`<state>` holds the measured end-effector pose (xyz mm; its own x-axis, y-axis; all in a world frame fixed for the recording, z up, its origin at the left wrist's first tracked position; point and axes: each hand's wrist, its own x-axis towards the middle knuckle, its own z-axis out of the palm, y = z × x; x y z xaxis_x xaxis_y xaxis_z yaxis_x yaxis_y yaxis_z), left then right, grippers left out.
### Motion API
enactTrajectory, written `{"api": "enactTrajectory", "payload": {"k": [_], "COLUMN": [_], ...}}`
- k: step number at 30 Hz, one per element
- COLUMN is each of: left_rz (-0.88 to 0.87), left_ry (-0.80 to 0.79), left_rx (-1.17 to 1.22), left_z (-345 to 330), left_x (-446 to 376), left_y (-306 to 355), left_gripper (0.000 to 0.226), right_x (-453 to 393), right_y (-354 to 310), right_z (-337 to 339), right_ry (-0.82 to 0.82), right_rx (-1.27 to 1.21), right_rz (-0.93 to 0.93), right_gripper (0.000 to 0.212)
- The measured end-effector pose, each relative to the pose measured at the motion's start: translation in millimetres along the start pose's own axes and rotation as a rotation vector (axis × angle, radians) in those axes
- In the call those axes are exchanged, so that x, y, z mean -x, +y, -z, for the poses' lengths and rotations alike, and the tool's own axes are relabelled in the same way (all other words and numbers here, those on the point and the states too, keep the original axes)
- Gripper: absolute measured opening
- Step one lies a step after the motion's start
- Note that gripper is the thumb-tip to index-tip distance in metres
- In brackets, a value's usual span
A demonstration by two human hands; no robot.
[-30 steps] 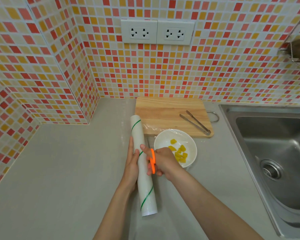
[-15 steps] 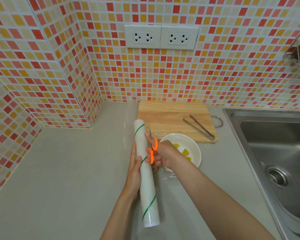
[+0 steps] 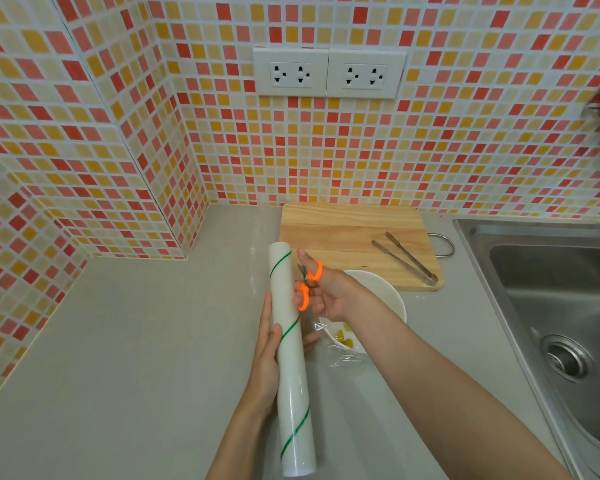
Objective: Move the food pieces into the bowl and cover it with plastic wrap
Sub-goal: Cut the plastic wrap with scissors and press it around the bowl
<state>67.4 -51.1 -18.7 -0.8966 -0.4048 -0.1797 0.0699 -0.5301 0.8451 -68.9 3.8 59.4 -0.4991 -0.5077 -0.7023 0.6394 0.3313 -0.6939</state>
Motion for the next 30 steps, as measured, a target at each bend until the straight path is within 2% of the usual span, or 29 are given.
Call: {"api": "enactTrajectory", "payload": {"k": [3,8,12,17,21,23,25,27,28,30], "left_rz": [-0.037,-0.085,-0.063,-0.132,-0.036,0.008,0.027,0.037,0.031,0.003], "left_ry": [0.025,0.019,0.028,0.144,0.132,0.091,0.073,0.093,0.109,0.147], "left_rx": [-0.064,-0.212,-0.191,-0.368,-0.594,-0.815,-1.042,-1.182,-1.235,-1.324], "left_z": [4,11,14,26,31,32,30,25,24,24], "left_x": [4,11,22,27,19,17,17,17,17,17], "left_y": [-2,3,7,11,22,25,27,27,27,25], "left_gripper": [0.046,0.054,0.047,0.048,0.052,0.058,0.063,0.065,0.066,0.069], "right_x": [-4,-5,-12,-8,18,37,54,67,73,80], "right_y": [-3,-9,-15,-35,-42,-35,-20,5,20,57], "right_z": [-2,-4,-11,-15,-4,17,49,86,105,138], "right_ry": [0.011,-0.026,0.029,-0.041,-0.086,-0.104,0.044,0.38,0.572,0.847], "right_rx": [-0.018,0.004,0.001,0.068,0.26,0.236,0.202,0.285,0.362,0.552], "right_rz": [0.019,-0.038,0.024,0.024,0.219,0.346,0.468,0.555,0.565,0.507], "right_gripper": [0.049,0.057,0.052,0.051,0.047,0.048,0.039,0.015,0.01,0.018]}}
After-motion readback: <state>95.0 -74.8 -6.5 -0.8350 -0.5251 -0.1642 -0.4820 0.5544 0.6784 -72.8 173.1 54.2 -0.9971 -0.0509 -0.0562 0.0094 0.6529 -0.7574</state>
